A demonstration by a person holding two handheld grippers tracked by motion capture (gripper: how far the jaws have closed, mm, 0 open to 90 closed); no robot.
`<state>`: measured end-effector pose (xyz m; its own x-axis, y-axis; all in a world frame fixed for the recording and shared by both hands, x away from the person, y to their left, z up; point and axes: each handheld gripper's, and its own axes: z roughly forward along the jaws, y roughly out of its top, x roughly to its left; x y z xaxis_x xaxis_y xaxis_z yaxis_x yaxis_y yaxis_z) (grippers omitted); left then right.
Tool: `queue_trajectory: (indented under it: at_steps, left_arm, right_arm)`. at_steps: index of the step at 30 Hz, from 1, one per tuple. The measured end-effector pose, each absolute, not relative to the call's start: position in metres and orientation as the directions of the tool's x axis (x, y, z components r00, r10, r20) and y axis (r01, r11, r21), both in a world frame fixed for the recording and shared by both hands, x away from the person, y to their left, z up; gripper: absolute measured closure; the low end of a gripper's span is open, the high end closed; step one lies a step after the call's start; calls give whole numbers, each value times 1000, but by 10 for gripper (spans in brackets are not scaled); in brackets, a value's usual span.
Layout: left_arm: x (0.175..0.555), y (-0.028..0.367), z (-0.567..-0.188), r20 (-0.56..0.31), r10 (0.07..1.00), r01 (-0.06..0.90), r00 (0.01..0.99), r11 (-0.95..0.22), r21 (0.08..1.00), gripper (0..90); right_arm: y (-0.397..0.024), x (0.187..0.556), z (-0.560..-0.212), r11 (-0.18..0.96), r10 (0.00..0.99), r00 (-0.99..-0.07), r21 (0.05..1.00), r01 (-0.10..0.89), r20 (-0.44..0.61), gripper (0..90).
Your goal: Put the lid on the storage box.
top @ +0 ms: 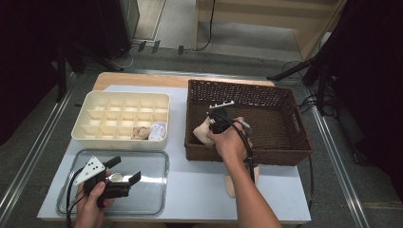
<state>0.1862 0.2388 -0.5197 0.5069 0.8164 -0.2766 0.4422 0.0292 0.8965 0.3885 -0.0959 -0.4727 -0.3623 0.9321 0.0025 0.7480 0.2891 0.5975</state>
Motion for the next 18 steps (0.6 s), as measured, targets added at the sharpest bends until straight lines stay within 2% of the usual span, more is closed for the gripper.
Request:
queue_trajectory:
  at_steps: [12,15,18]
  left_arm:
    - [186,236,-520,-268,817,441,511,19,897,0]
    - [186,236,-520,-271,817,440,509,23,898,0]
    - [186,237,-520,-270,817,441,509,22,897,0]
  right_arm:
    - [-108,374,-450,206,936,-353,801,563,7,873]
    - [-113,373,-443,151,942,-331,821,550,48,872]
    - [-118,370,-439,152,943,-331,834,530,39,873]
